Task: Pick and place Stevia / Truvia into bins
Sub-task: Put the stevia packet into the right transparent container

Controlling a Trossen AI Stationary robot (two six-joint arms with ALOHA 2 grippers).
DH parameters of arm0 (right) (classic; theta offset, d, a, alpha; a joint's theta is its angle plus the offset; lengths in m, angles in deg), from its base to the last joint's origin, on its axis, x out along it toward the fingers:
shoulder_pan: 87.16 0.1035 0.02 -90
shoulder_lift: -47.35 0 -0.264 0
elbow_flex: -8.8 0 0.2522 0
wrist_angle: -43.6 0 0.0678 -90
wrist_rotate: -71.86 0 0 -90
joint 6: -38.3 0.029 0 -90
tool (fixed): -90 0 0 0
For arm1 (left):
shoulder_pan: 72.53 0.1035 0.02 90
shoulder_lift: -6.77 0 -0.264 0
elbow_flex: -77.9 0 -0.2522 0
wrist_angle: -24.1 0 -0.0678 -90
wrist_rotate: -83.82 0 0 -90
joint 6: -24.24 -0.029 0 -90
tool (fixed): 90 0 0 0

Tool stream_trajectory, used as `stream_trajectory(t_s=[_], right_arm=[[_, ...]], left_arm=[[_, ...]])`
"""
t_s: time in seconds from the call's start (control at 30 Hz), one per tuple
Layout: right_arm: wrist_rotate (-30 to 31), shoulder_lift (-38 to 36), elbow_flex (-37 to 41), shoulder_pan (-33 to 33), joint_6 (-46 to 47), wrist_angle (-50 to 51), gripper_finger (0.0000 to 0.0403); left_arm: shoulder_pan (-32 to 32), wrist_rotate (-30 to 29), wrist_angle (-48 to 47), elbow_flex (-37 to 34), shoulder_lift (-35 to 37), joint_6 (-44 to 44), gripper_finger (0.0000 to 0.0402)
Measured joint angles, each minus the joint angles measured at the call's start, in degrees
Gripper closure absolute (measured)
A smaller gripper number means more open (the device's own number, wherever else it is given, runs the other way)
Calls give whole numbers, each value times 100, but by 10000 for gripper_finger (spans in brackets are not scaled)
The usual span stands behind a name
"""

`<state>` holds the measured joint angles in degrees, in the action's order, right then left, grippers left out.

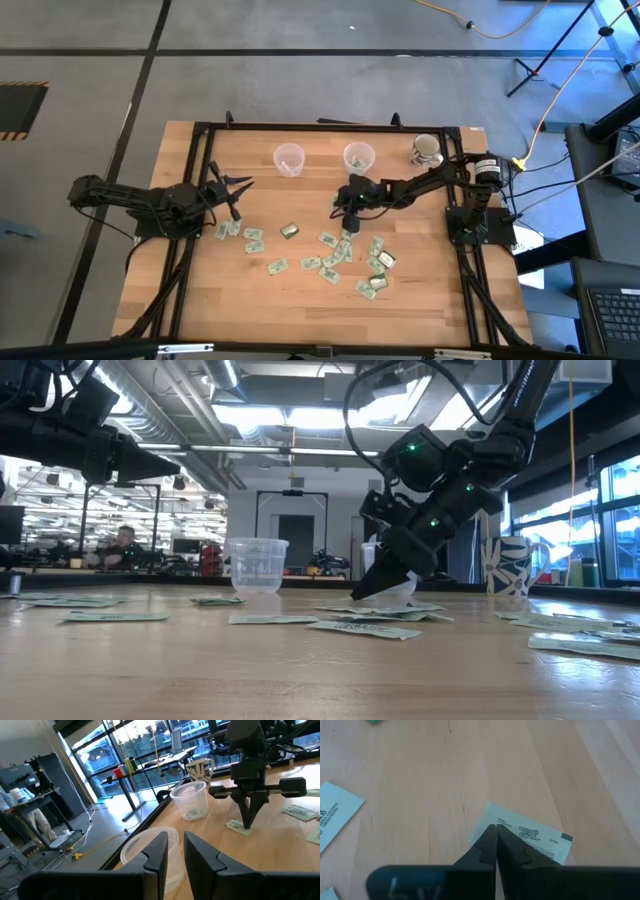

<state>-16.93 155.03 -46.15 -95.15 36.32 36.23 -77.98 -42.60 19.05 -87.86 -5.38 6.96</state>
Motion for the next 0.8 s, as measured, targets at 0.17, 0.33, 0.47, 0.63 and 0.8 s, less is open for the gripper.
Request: stream_trajectory(t_s=[0.17, 0.33, 0.47, 0.63, 0.8], right_arm=[[33, 4, 4, 2, 55, -4, 397], [42, 7, 15, 4, 151, -42, 399], [42, 13, 17, 4, 169, -46, 387], [18, 15, 17, 4, 144, -44, 359], [11, 15, 17, 4, 151, -42, 338]], left_arm=[[0, 1, 0, 0, 0, 2, 345], [0, 0, 0, -1, 0, 0, 345], [0, 0, 0, -1, -1, 0, 345], [0, 1, 0, 0, 0, 1, 345], [0, 2, 0, 2, 0, 2, 345]])
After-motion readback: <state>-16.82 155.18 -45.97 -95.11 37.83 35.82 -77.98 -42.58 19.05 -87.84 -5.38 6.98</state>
